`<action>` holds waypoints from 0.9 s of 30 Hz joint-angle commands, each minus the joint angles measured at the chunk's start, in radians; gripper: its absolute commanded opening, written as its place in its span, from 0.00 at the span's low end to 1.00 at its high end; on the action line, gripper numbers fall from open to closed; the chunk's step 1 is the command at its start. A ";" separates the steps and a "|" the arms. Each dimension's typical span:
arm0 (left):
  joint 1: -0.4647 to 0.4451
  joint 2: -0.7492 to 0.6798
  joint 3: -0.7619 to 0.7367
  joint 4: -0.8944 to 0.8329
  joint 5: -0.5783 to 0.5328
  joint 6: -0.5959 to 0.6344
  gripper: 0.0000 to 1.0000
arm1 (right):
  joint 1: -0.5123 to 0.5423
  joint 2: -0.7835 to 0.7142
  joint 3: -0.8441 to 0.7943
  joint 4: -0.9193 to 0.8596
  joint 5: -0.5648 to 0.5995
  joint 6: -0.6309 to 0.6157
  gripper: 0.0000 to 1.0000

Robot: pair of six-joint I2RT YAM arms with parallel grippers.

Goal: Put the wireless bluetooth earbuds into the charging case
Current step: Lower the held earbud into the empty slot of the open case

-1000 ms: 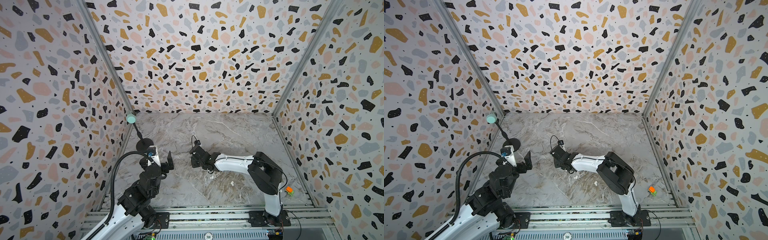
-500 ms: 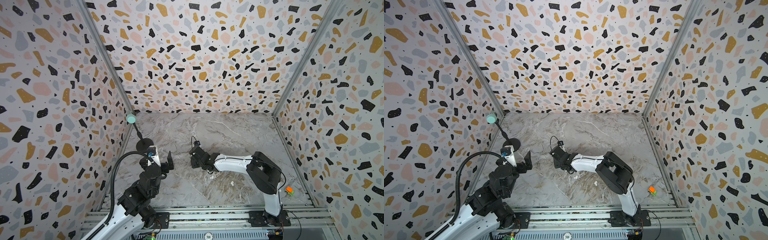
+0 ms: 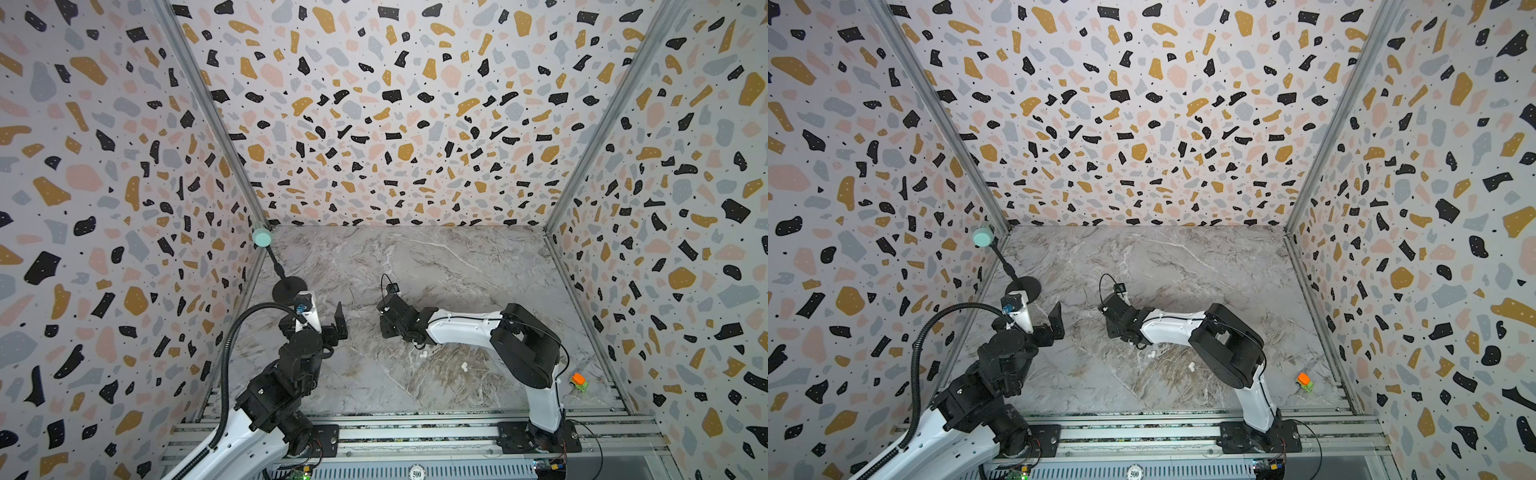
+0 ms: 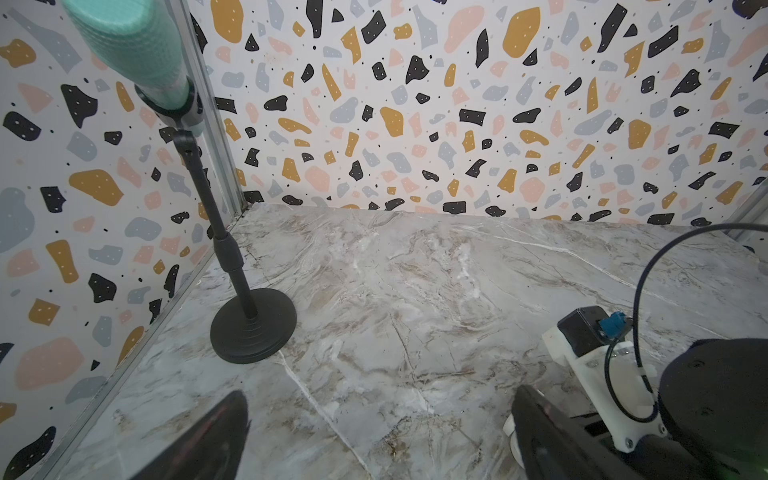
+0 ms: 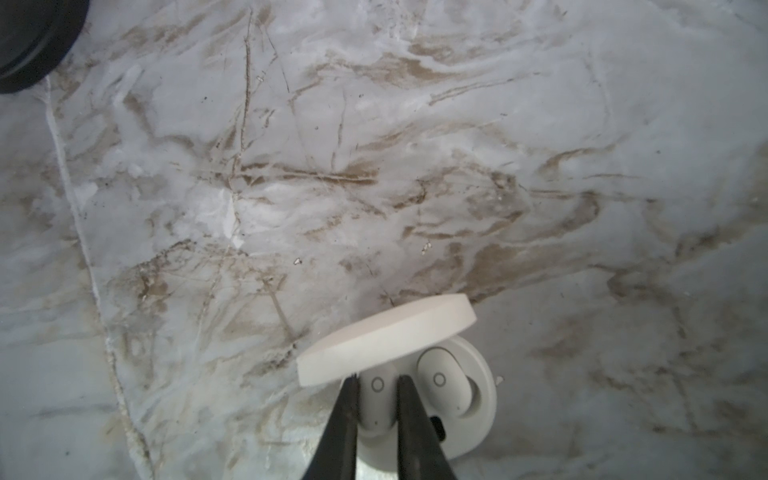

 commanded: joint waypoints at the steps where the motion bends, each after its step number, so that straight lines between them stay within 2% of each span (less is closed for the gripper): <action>1: 0.005 -0.005 0.003 0.041 0.003 0.006 1.00 | 0.007 -0.003 -0.011 -0.004 0.016 0.018 0.10; 27: 0.005 0.007 0.005 0.042 0.011 0.006 1.00 | 0.024 0.005 -0.012 -0.018 0.043 0.059 0.20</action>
